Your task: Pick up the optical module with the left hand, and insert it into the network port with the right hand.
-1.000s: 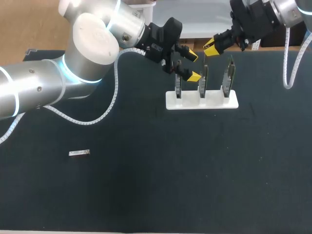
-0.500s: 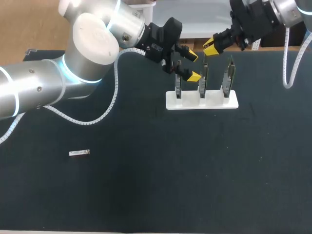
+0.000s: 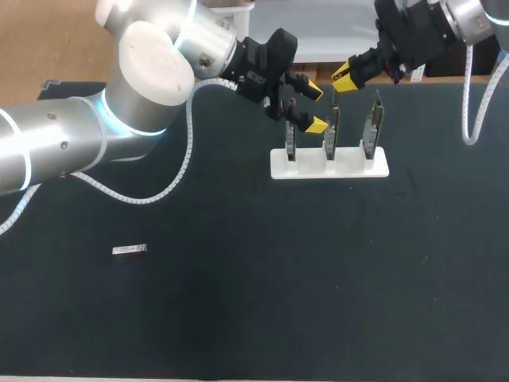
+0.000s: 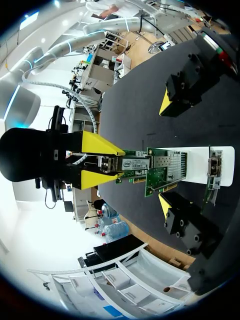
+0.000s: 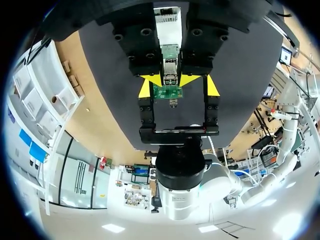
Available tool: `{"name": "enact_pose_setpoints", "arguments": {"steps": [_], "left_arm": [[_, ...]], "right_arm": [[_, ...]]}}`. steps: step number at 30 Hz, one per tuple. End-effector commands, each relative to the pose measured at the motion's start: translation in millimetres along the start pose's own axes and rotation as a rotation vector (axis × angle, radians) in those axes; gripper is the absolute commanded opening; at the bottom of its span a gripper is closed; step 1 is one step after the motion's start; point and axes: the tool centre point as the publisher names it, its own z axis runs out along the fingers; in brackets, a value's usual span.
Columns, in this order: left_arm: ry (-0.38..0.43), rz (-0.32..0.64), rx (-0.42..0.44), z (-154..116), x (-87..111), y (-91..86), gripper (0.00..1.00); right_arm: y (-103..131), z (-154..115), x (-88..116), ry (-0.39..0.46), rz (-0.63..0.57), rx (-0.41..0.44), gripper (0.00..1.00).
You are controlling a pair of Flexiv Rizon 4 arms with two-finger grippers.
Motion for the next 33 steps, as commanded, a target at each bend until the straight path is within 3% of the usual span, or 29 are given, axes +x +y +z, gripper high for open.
{"name": "enact_pose_setpoints", "arguments": {"steps": [1, 33], "left_arm": [[0.004, -0.002, 0.000, 0.4, -0.8, 0.7, 1.00], [0.004, -0.002, 0.000, 0.4, -0.8, 0.7, 1.00]], "right_arm": [[1.5, 2.5, 1.4, 0.002, 0.003, 0.002, 0.00], [1.5, 0.1, -0.2, -0.011, 0.010, 0.024, 0.00]]}}
